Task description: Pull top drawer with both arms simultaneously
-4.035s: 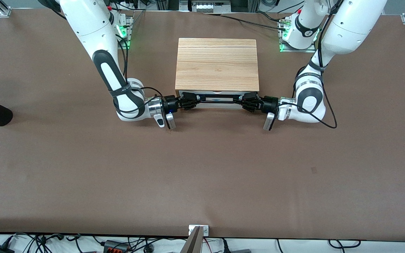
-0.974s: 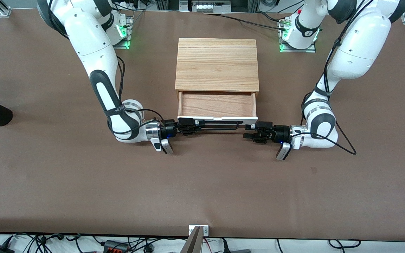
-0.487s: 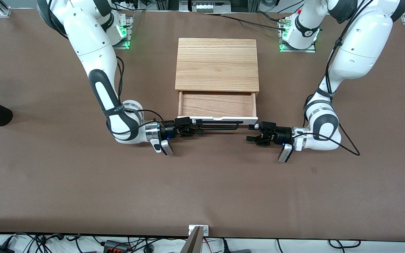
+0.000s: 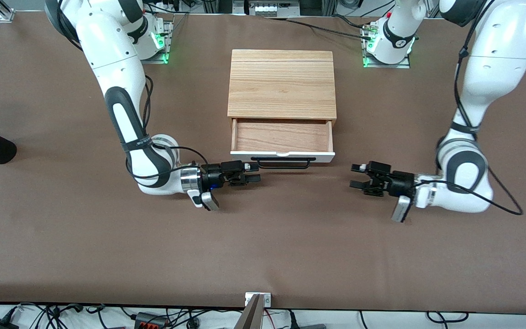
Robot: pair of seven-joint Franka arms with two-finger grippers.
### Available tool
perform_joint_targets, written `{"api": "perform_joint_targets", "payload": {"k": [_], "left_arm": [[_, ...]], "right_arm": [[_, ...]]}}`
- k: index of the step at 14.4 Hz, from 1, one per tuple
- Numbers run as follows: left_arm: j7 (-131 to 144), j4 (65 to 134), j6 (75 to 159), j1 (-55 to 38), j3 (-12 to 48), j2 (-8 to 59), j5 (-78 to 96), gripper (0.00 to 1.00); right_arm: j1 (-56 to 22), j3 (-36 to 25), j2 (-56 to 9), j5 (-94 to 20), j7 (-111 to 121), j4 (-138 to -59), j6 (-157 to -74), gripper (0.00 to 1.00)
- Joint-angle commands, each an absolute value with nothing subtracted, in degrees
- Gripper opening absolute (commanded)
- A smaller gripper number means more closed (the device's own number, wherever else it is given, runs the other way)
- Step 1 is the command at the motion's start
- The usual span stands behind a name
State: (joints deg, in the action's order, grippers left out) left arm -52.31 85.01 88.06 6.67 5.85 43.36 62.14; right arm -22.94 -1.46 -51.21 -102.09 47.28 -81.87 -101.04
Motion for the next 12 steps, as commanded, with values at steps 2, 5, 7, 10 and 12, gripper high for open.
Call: {"api": "perform_joint_targets", "payload": {"k": [2,5,7,10,12], "left_arm": [[-47.8,81.0,82.5,10.6,6.0,41.3,49.1,1.0],[-45.4,80.9,79.2,13.8,5.9,38.4,41.4,1.0],[-42.6,80.8,78.7,15.1,5.9,35.7,34.8,1.0],[-37.3,80.0,78.7,15.5,5.9,31.7,27.1,1.0],[-30.2,80.0,78.7,15.3,6.3,28.7,22.2,1.0]], "right_arm": [[-22.7,-4.1,-48.9,-94.3,36.9,-79.1,-100.6,1.0],[-22.6,-8.0,-46.6,-81.3,24.4,-75.7,-98.8,1.0],[-22.6,-11.1,-44.0,-74.4,17.3,-75.0,-94.2,1.0],[-22.8,-18.9,-39.7,-63.2,7.9,-75.0,-83.6,1.0],[-23.0,-23.6,-37.0,-54.4,3.9,-74.0,-77.4,1.0]]}}
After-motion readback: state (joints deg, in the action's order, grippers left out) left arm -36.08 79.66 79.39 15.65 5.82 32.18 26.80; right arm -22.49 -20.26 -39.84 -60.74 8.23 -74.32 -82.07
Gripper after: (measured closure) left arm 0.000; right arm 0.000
